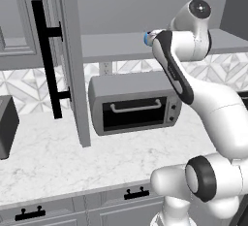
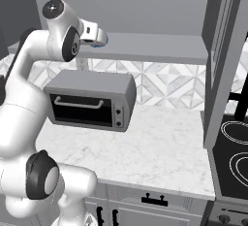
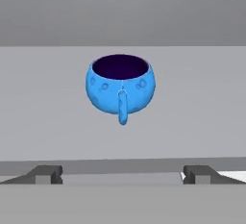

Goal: Gather all objects into one cabinet and sort the glasses and bowls to opposite sides.

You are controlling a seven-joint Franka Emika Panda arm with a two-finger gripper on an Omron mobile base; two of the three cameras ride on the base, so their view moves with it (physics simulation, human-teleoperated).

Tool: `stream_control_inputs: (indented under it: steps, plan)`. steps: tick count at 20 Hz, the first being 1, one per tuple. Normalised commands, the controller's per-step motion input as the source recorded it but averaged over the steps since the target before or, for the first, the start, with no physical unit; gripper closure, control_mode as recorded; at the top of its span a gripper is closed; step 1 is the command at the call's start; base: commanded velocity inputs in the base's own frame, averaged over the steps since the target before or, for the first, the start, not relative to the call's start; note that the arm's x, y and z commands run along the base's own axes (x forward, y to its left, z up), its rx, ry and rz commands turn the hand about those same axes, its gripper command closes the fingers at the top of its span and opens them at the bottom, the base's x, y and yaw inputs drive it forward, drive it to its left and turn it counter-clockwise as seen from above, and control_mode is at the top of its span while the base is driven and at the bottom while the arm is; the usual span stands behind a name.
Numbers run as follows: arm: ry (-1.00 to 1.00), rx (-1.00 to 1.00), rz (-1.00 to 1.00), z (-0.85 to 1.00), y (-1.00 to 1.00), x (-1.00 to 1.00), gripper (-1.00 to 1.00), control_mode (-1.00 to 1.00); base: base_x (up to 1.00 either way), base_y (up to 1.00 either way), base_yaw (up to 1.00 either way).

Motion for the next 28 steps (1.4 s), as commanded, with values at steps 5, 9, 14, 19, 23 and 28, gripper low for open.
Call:
stream_control_inputs:
  steps: [5,9,14,19,23,28]
  plan:
    - [0.00,0.00,0.00,0.15,0.00,0.16,-1.00,-1.00,0.00,0.00,0.00]
    - [0.00,0.00,0.00,0.20,0.00,0.32,-1.00,-1.00,0.00,0.00,0.00]
    - [0.00,0.00,0.00,0.08,0.00,0.13,-1.00,-1.00,0.00,0.00,0.00]
    - [0.00,0.00,0.00,-0.13,0.00,0.18,-1.00,-1.00,0.00,0.00,0.00]
    - [0.00,0.00,0.00,-0.13,0.00,0.26,-1.00,-1.00,0.00,0.00,0.00]
    - [0.01,0.00,0.00,0.00,0.00,0.20,-1.00,-1.00,0.00,0.00,0.00]
